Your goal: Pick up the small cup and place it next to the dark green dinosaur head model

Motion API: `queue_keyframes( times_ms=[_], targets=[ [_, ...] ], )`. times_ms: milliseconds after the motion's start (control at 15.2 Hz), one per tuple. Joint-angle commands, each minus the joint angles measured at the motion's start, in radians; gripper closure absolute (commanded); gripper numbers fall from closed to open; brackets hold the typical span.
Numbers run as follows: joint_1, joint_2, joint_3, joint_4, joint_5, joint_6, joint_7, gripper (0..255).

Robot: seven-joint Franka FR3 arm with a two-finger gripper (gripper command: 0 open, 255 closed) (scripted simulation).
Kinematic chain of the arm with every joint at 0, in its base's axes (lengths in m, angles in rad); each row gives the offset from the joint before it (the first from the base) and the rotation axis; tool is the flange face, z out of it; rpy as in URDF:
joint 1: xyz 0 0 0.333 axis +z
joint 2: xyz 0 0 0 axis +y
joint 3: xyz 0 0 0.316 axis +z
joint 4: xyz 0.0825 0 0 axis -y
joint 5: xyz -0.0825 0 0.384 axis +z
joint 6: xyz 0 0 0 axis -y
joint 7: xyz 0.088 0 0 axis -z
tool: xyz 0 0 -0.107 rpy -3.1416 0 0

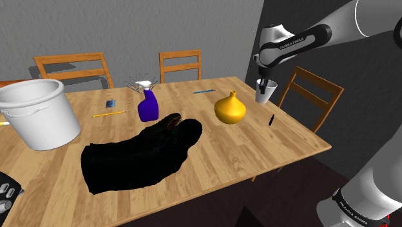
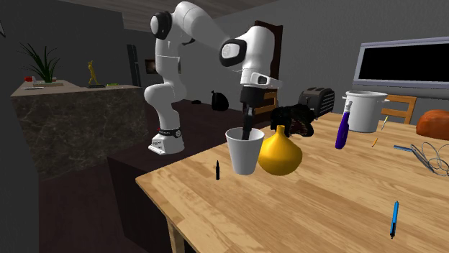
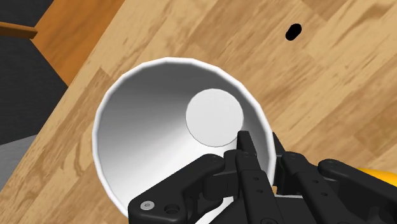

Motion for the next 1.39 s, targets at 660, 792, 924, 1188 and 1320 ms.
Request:
queue_keyframes(
  times_ms=[660,792,924,1188,1320],
  targets=[
    [0.005,-0.051,0.003,0.101,0.006,-0.149,-0.03,255],
    [0.005,-0.057,0.003,0.12,0.007,-0.174,-0.035,255],
    [0.006,-0.062,0.004,0.141,0.008,-0.199,-0.04,255],
    [0.007,-0.07,0.005,0.185,0.011,-0.25,-0.05,255],
    [0.008,-0.073,0.005,0.209,0.012,-0.276,-0.055,255]
  ],
)
